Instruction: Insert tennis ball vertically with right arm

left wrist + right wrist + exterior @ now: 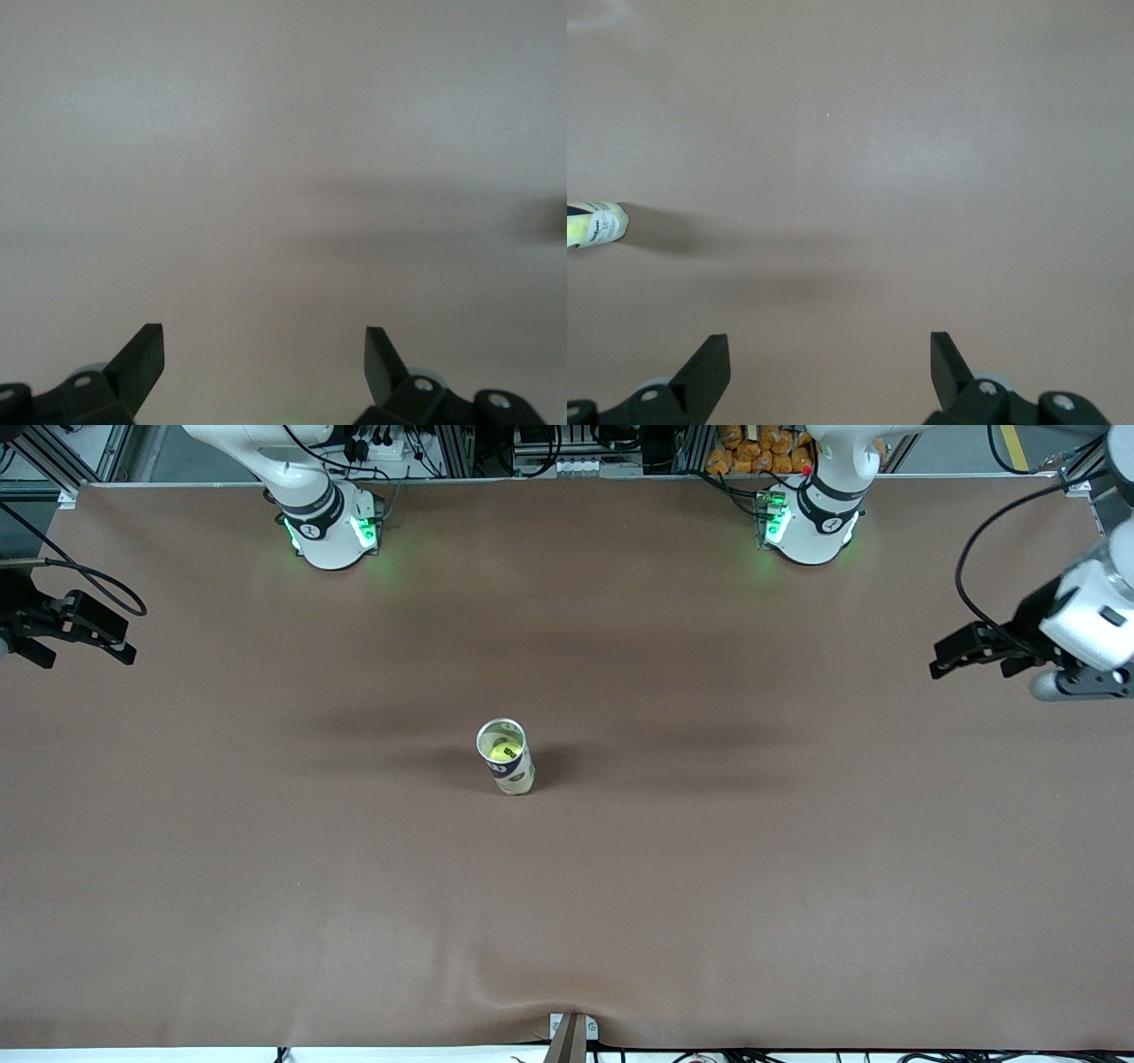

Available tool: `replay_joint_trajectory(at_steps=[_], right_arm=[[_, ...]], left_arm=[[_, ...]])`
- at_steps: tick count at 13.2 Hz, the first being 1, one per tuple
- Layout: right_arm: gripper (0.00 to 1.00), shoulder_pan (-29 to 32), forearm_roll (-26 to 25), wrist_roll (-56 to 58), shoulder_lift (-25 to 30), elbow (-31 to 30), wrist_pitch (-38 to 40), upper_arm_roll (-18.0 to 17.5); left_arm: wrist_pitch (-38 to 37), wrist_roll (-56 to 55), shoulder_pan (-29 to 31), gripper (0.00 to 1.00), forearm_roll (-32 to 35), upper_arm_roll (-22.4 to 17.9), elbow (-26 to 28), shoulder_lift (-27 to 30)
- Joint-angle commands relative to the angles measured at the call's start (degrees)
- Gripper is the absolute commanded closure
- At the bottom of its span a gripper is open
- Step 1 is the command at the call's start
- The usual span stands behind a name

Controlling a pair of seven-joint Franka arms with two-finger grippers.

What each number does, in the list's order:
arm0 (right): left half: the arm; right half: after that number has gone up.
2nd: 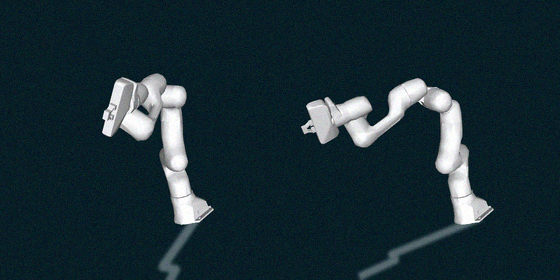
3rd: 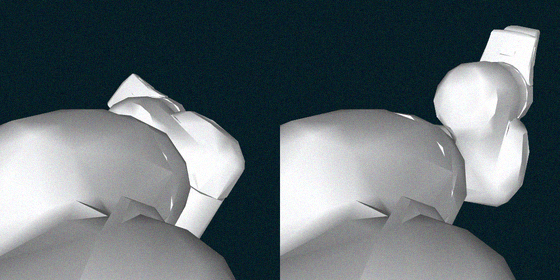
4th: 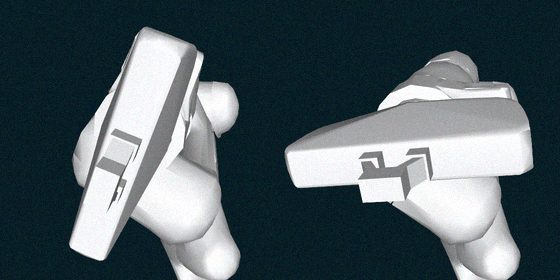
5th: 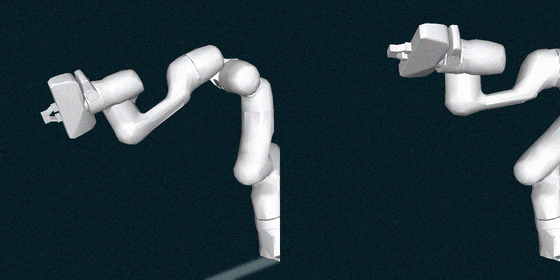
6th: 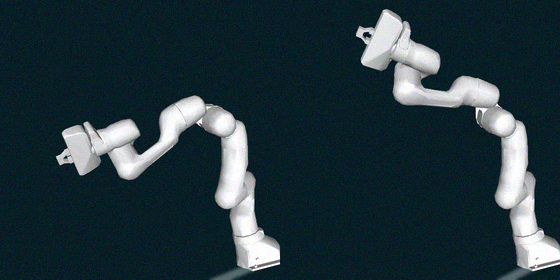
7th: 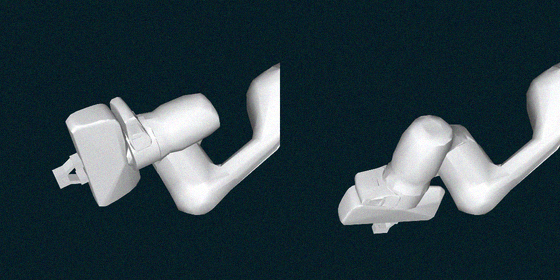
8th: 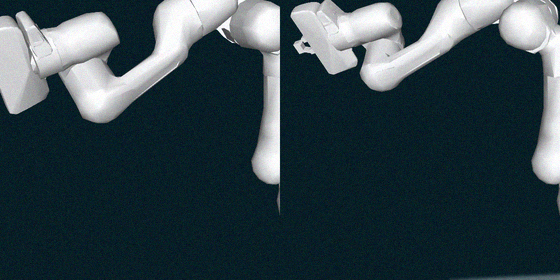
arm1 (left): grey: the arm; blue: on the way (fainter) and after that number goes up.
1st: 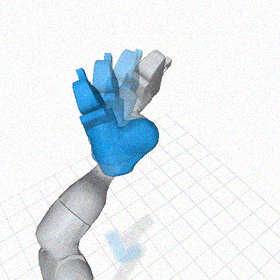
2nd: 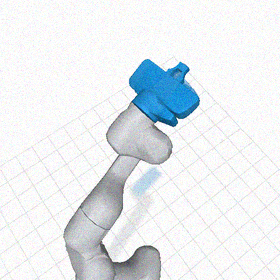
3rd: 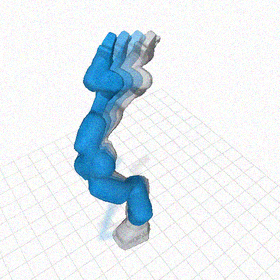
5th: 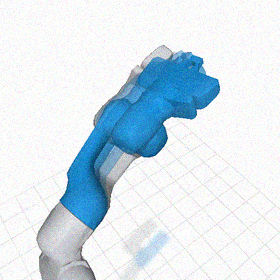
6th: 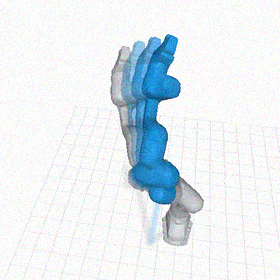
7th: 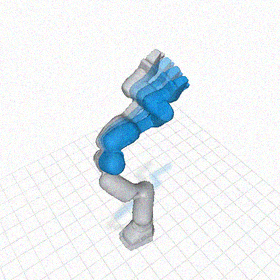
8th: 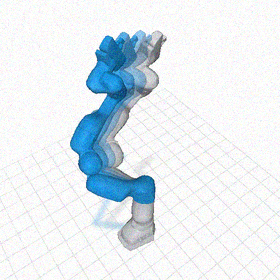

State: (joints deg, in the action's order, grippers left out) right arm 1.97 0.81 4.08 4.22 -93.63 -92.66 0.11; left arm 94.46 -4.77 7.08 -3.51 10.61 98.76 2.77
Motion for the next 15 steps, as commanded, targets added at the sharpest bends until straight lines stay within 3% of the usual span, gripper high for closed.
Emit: replay_joint_trajectory(at_steps=[1, 4, 9, 15], right_arm=[[0.00, 0.9, 0.8, 0.6, 1.1, -0.5, 0.3, -0.6], [0.00, 0.9, 0.8, 0.6, 1.1, -0.5, 0.4, -0.5], [0.00, 1.0, 0.8, 0.6, 1.1, -0.5, 0.4, -0.5], [0.00, 1.0, 0.7, 0.8, 1.1, -0.5, 0.3, -0.5]], left_arm=[[0.8, 0.9, 0.3, 0.00, 1.4, 0.7, 0.7, 2.5], [-1.2, 7.3, 0.2, 0.00, 1.5, 0.6, -2.4, 2.4], [-8.5, 6.7, 0.9, 0.00, 1.7, 0.0, -9.5, 1.4], [-10.1, 3.6, 0.9, 0.00, 1.8, 0.4, -10.2, 1.4]])
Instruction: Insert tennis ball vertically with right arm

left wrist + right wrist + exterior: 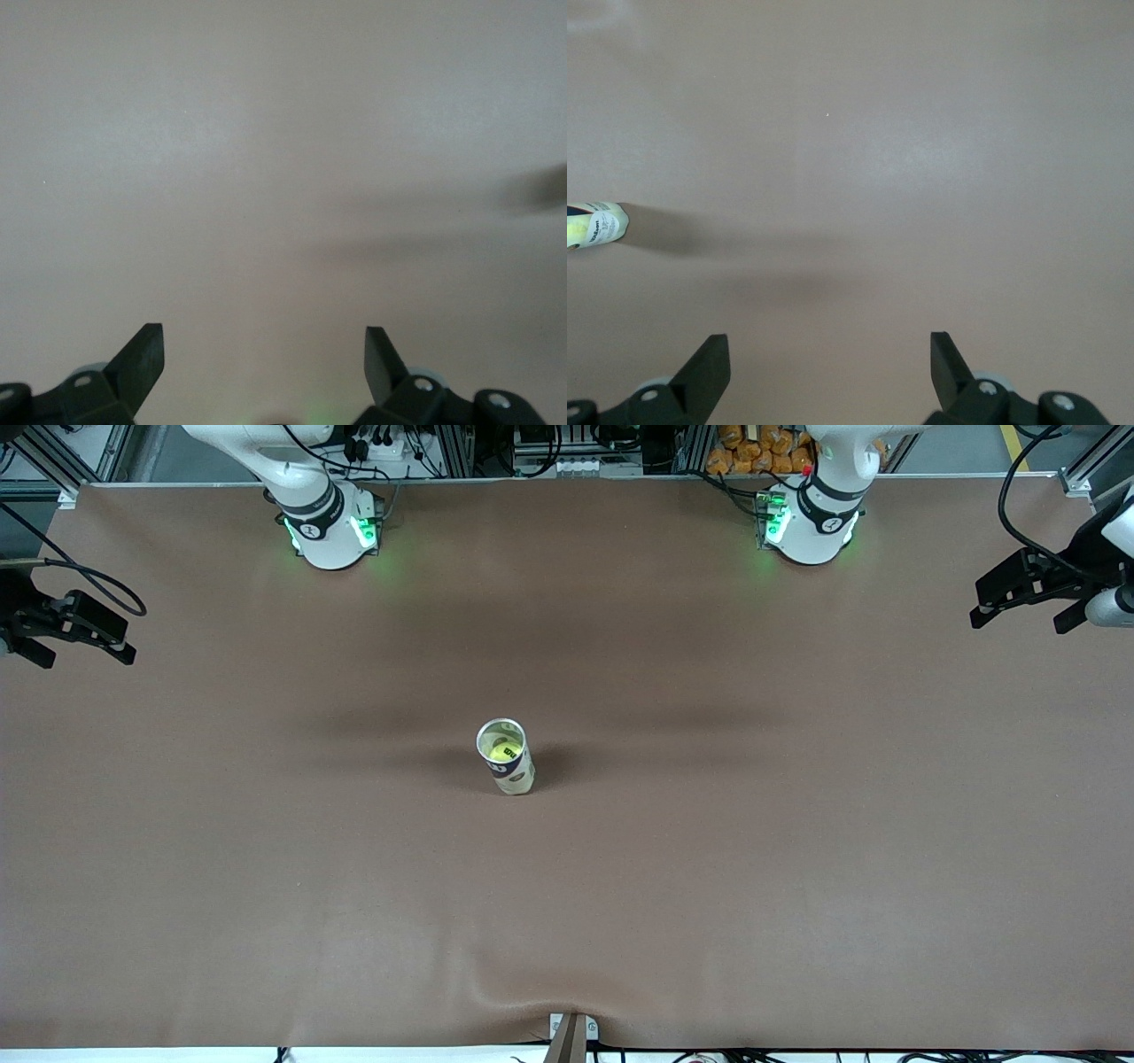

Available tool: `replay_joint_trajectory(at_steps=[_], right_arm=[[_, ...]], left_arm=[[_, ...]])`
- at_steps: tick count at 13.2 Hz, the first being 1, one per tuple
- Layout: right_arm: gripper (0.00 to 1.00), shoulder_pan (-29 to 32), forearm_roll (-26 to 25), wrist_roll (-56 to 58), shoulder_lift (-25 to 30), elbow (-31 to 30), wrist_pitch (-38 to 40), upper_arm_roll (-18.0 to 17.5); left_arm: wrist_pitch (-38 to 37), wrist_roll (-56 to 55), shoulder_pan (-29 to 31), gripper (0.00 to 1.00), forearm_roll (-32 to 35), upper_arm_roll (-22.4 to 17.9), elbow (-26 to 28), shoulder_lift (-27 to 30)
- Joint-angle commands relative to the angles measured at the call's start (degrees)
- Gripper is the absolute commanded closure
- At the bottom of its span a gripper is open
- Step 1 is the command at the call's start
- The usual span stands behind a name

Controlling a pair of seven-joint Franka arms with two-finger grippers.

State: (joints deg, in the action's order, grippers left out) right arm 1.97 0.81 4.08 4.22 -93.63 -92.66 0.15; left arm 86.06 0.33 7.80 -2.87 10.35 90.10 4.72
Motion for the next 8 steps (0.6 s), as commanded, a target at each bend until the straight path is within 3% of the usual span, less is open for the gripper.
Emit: replay_joint_trajectory(at_steps=[1, 8], right_arm=[[0.00, 1.0, 0.7, 0.8, 1.1, -0.5, 0.3, -0.5], [0.00, 1.0, 0.7, 0.8, 1.1, -0.6, 0.4, -0.5]], left_arm=[[-1.9, -3.2, 0.2, 0.00, 1.1, 1.0, -1.5, -0.6], [-3.1, -6.3, -0.3, 0.00, 1.2, 1.3, -1.5, -0.5]])
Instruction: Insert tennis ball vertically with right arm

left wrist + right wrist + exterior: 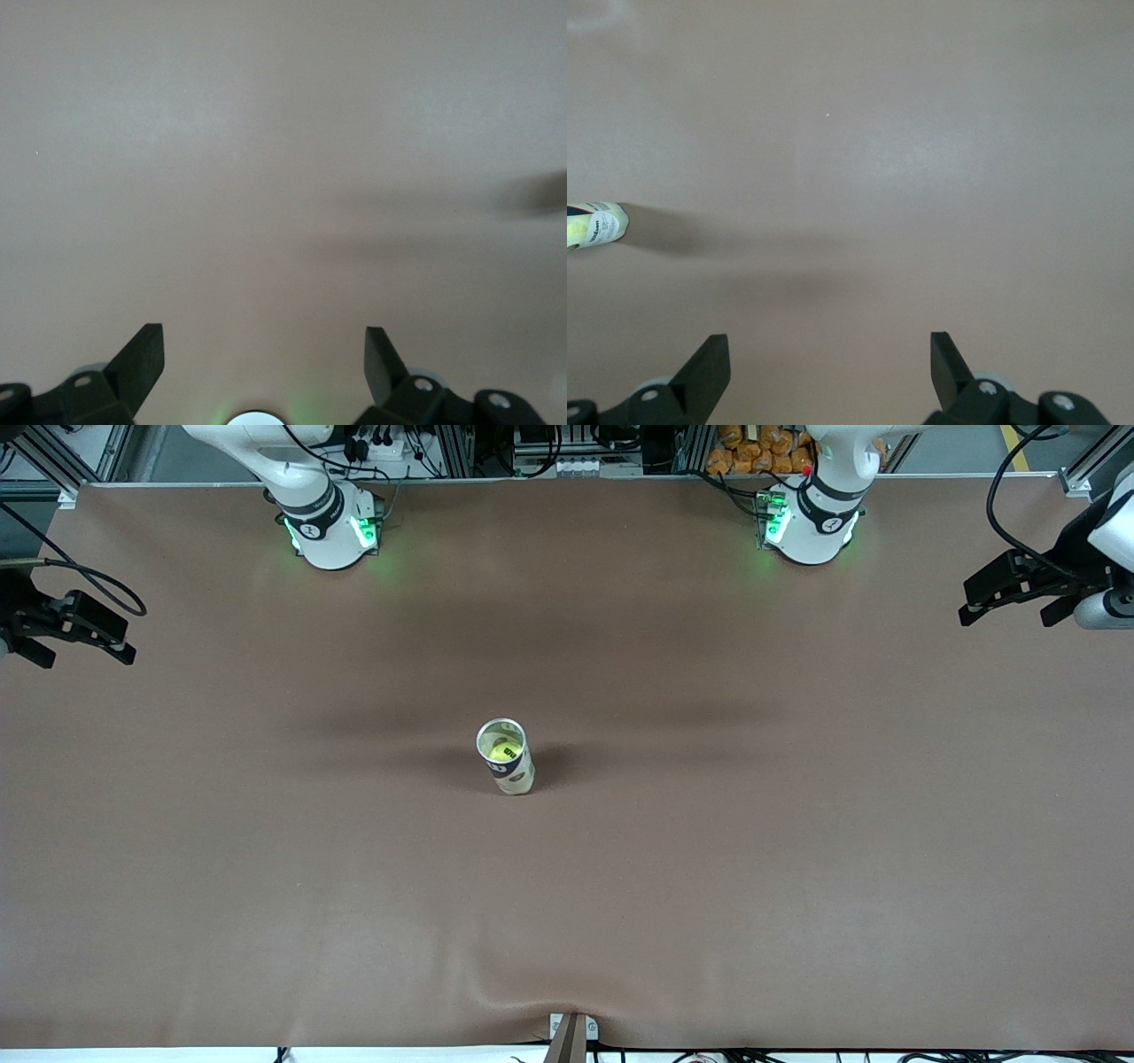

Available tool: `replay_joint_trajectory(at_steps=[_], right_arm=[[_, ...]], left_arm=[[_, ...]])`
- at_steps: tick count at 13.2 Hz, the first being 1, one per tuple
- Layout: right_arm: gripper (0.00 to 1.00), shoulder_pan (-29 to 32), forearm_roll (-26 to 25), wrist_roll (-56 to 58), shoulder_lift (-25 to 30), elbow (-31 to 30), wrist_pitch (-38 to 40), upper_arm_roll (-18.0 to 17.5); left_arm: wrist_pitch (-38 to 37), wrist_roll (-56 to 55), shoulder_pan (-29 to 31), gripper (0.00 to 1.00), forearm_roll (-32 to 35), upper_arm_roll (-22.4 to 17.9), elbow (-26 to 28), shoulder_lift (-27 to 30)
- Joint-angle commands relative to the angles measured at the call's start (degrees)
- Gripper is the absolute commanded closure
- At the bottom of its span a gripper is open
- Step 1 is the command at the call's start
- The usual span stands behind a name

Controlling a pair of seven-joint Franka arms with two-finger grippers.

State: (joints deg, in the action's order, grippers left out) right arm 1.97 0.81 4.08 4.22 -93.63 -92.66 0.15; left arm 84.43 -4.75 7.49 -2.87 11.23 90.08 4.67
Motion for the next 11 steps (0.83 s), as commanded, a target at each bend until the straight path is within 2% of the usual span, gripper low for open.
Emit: replay_joint_trajectory(at_steps=[1, 5, 8, 11], right_arm=[[0.00, 1.0, 0.7, 0.7, 1.1, -0.5, 0.3, -0.5], [0.00, 0.9, 0.7, 0.7, 1.2, -0.6, 0.4, -0.5], [0.00, 0.9, 0.7, 0.8, 1.4, -0.6, 0.3, -0.5], [0.00, 1.0, 0.7, 0.7, 1.4, -0.6, 0.2, -0.5]], left_arm=[[-1.5, -1.3, 0.0, 0.00, 1.2, 0.5, -1.5, -0.4], [-1.9, -1.2, -0.1, 0.00, 1.5, 0.5, -1.4, -0.4], [-2.3, -1.4, 0.2, 0.00, 3.8, 2.6, -1.5, -0.4], [-2.3, -1.3, 0.3, 0.00, 3.8, 2.7, -1.5, -0.4]])
